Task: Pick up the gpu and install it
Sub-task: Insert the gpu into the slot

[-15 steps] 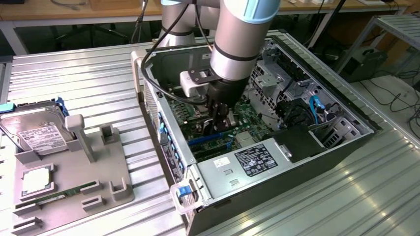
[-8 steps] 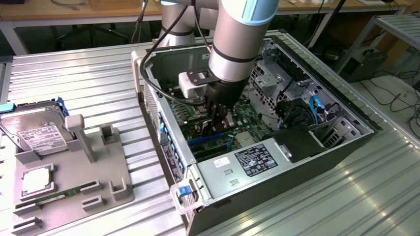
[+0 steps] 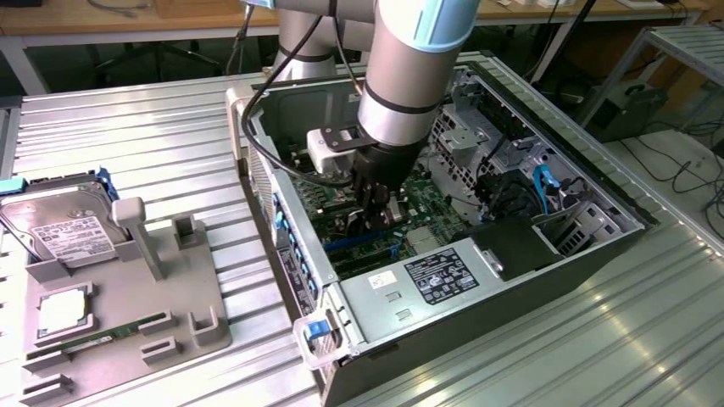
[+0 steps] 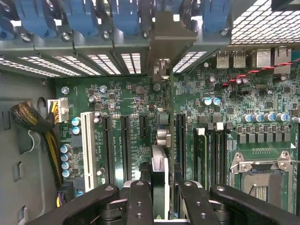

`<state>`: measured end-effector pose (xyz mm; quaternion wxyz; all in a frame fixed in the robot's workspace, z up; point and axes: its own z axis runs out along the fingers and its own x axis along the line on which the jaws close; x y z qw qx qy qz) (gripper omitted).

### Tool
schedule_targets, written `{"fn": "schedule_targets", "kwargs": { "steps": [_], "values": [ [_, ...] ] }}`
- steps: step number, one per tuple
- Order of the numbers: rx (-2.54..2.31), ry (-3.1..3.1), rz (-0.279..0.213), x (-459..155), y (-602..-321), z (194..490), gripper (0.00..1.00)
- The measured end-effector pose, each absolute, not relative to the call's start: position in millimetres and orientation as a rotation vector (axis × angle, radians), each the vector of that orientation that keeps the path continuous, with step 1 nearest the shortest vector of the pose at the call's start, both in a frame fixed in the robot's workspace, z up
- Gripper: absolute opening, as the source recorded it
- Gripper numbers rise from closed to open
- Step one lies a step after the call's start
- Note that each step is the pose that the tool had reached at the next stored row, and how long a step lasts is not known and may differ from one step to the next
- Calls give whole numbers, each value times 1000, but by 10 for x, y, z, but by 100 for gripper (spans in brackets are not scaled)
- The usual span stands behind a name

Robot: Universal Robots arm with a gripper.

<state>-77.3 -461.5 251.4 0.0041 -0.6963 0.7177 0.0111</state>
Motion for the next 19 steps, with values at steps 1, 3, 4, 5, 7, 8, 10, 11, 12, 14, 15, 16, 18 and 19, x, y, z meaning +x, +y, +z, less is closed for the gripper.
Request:
{"fn": "schedule_targets", "kwargs": {
  "steps": [1, 3, 4, 5, 7, 8, 10, 11, 12, 14, 15, 16, 18, 19],
  "values": [
    [-2182, 2249, 35, -773, -4615, 2517, 27],
    [-2181, 2249, 35, -772, -4614, 2521, 27],
    [-2182, 2248, 35, -772, -4609, 2521, 27],
    [-2182, 2249, 35, -773, -4601, 2521, 27],
    [-2182, 2249, 35, -773, -4585, 2521, 27],
    [-2182, 2249, 35, -772, -4577, 2521, 27],
    [-2182, 2248, 35, -772, -4576, 2521, 27],
    [-2182, 2249, 35, -772, -4576, 2521, 27],
    [-2182, 2249, 35, -773, -4578, 2521, 27],
    [-2182, 2249, 35, -773, -4580, 2527, 27],
    [-2182, 2249, 36, -773, -4582, 2526, 27],
    [-2181, 2248, 36, -771, -4583, 2526, 27],
    [-2181, 2249, 36, -756, -4584, 2526, 27],
    [-2181, 2249, 36, -755, -4584, 2527, 27]
  ]
}}
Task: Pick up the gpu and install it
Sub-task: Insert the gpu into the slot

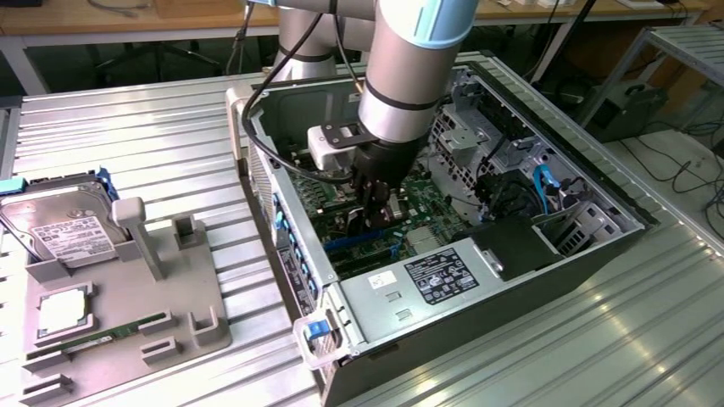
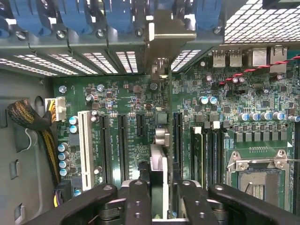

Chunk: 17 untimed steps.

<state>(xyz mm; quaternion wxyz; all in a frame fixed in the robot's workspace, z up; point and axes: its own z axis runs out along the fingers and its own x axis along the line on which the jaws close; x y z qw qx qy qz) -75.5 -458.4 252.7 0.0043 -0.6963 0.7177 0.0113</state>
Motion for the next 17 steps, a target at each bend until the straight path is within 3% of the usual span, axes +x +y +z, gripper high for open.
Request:
{"fn": "schedule_targets", "kwargs": {
  "steps": [17],
  "values": [
    [-2182, 2249, 36, -794, -4585, 2429, 27]
  ]
}}
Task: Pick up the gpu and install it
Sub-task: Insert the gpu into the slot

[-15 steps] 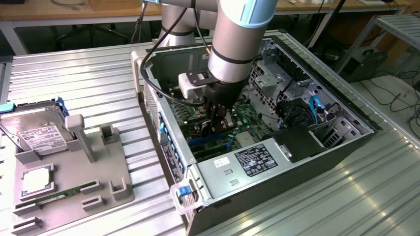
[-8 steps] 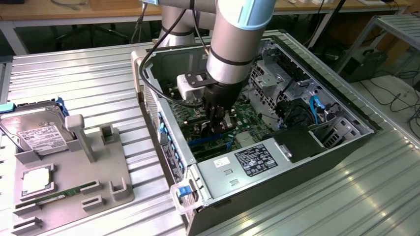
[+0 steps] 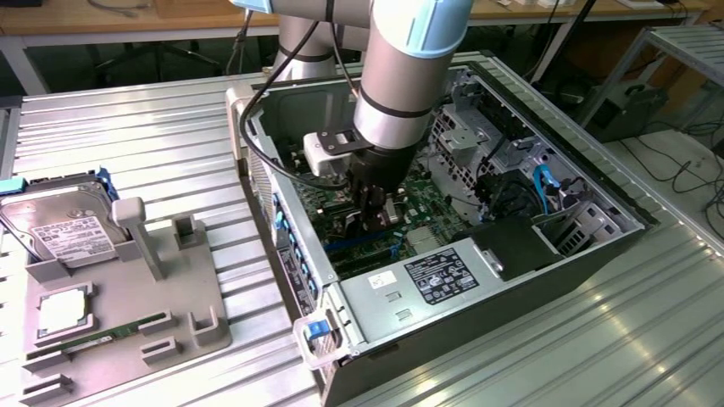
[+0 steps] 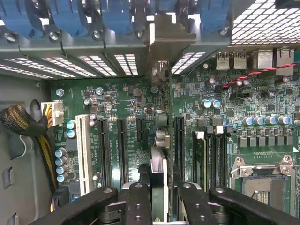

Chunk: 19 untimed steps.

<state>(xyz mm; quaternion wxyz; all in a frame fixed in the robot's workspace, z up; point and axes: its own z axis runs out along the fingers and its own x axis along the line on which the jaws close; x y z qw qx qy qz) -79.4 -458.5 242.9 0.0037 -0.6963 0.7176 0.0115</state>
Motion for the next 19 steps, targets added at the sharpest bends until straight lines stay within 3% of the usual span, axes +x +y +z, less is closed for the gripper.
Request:
{"fn": "schedule_targets", "kwargs": {
  "steps": [19],
  "values": [
    [-2187, 2247, 35, -795, -4583, 2470, 27]
  ]
}}
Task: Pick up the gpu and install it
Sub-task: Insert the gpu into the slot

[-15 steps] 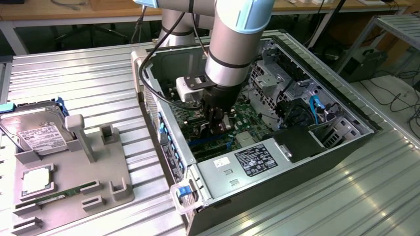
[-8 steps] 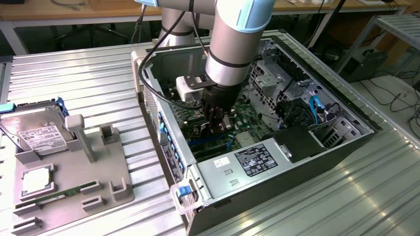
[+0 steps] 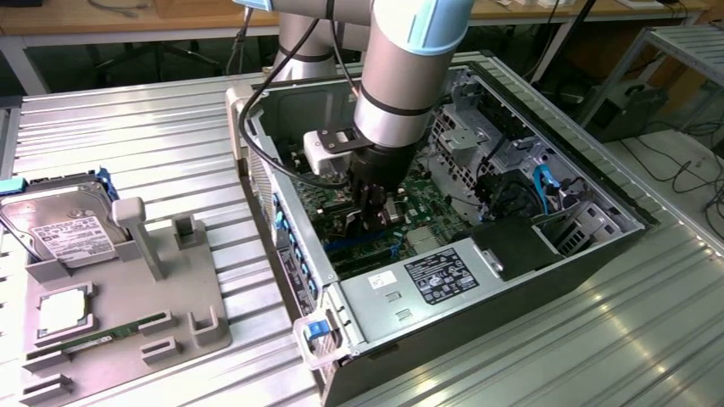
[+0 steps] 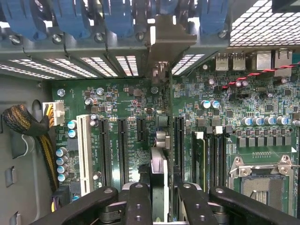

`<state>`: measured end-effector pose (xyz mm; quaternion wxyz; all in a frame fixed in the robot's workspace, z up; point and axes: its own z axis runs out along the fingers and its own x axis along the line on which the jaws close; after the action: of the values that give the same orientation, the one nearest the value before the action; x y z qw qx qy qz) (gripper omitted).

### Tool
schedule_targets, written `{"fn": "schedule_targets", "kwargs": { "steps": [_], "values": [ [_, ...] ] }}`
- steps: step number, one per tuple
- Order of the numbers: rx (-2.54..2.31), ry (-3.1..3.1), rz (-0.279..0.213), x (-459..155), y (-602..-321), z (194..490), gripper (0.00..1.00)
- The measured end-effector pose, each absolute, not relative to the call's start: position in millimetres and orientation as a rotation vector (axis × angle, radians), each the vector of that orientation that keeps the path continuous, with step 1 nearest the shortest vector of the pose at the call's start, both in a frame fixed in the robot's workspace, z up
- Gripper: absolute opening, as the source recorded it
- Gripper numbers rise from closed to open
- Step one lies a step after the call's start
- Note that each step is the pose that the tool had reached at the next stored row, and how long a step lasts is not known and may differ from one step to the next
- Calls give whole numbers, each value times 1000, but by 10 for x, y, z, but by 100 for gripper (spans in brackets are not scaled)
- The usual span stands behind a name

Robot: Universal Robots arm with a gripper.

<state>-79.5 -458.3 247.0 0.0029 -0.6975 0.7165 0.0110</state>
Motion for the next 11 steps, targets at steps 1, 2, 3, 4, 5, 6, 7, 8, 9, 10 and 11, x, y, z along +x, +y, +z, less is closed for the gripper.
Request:
{"fn": "schedule_targets", "kwargs": {
  "steps": [1, 2, 3, 4, 5, 6, 7, 8, 9, 10, 11],
  "values": [
    [-2187, 2247, 34, -795, -4583, 2470, 27],
    [-2187, 2247, 34, -795, -4583, 2470, 27],
    [-2187, 2247, 34, -795, -4582, 2470, 27],
    [-2188, 2247, 34, -795, -4579, 2470, 27],
    [-2188, 2246, 34, -795, -4576, 2470, 27],
    [-2190, 2244, 34, -795, -4574, 2469, 27],
    [-2193, 2241, 34, -795, -4571, 2467, 27],
    [-2198, 2236, 35, -795, -4568, 2465, 27],
    [-2202, 2233, 35, -795, -4567, 2464, 27],
    [-2206, 2228, 35, -795, -4566, 2463, 27],
    [-2211, 2224, 34, -795, -4566, 2463, 27]
  ]
}}
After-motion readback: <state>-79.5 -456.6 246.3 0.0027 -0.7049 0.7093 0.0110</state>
